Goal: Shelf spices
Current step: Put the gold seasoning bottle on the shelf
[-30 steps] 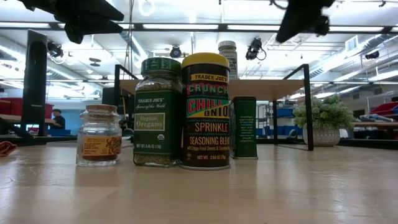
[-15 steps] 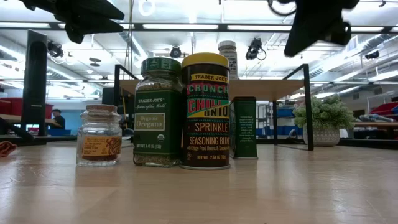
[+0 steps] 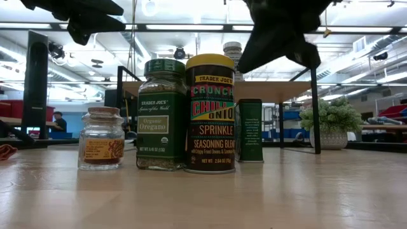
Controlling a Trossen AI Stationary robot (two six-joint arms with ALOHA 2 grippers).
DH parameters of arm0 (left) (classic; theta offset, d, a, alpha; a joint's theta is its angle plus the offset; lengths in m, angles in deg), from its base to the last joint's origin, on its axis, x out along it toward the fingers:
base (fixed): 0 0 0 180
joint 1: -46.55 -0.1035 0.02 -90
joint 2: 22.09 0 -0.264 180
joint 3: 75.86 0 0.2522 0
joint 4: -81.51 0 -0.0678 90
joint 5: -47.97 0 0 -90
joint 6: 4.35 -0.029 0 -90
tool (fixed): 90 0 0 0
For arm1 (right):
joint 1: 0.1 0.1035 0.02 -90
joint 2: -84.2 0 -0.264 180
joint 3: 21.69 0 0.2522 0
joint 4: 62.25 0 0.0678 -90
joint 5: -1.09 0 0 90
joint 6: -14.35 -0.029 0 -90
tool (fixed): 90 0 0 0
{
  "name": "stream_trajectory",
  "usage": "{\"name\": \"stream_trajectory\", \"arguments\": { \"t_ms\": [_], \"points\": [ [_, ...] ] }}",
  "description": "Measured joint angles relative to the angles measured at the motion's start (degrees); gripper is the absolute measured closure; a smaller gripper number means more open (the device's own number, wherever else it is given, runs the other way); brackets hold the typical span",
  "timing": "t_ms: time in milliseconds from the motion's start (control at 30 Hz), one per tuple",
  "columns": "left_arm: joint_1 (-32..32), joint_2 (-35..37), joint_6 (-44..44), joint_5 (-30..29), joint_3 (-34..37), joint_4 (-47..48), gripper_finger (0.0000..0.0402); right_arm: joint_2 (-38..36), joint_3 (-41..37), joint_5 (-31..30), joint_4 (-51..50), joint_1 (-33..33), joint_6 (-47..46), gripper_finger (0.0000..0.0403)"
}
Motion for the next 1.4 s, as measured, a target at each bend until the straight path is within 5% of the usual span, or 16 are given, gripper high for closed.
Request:
{"name": "stream_trajectory", "arguments": {
  "t_ms": [733,1000,1400],
  "points": [
    [0.0,0.0,0.0,0.0,0.0,0.3,0.0204,1.0,0.0,2.8,-12.0,-0.5,-2.8,0.0403],
    [0.0,0.0,0.0,-0.1,0.0,0.2,0.0204,1.0,0.0,4.3,-4.6,0.7,1.3,0.0403],
    [0.0,0.0,0.1,-0.1,0.0,0.2,0.0204,1.0,0.0,2.8,-9.6,-0.9,0.0,0.0403]
  ]
}}
